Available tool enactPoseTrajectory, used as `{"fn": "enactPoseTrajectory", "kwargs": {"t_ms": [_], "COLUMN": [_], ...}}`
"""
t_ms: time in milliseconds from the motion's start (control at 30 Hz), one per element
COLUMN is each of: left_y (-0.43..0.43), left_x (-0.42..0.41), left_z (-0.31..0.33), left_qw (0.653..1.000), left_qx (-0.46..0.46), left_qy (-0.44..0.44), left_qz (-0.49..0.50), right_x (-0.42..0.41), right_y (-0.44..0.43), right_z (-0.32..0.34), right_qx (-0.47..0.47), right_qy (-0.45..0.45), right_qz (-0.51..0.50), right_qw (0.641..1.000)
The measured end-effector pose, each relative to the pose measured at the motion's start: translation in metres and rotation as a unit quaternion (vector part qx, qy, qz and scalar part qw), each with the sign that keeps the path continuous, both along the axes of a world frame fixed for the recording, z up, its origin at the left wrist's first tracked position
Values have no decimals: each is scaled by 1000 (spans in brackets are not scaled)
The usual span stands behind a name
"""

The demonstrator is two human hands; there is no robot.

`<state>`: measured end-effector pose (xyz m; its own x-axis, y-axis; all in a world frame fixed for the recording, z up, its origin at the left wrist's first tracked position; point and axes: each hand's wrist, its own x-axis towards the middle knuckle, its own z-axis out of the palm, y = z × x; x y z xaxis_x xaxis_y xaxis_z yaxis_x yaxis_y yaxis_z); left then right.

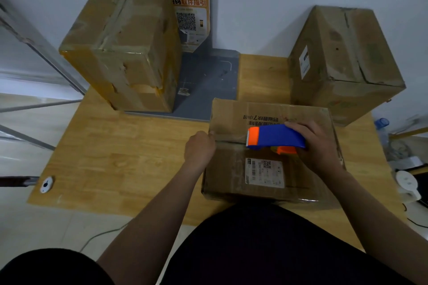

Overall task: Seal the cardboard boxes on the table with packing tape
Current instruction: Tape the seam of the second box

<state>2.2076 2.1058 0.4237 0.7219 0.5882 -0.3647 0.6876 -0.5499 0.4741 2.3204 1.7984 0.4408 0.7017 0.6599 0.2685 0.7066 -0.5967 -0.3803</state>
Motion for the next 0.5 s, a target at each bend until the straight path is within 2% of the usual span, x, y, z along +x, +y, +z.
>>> {"fn": "enactPoseTrajectory", "kwargs": {"t_ms": [133,500], "left_y": [-13,-43], "left_x": [-7,-15], "left_z": [-4,-13], "left_qw": [997,991], "left_qx": [61,-1], "left_qy": [48,48], "left_qz": [-9,127], "right_x": [0,12], "right_y": [-3,-21], "right_z": [4,5], "right_qx": [-3,-40], "right_qy": [4,108], "right_qz": [3,-10], "right_qw": [1000,993]}}
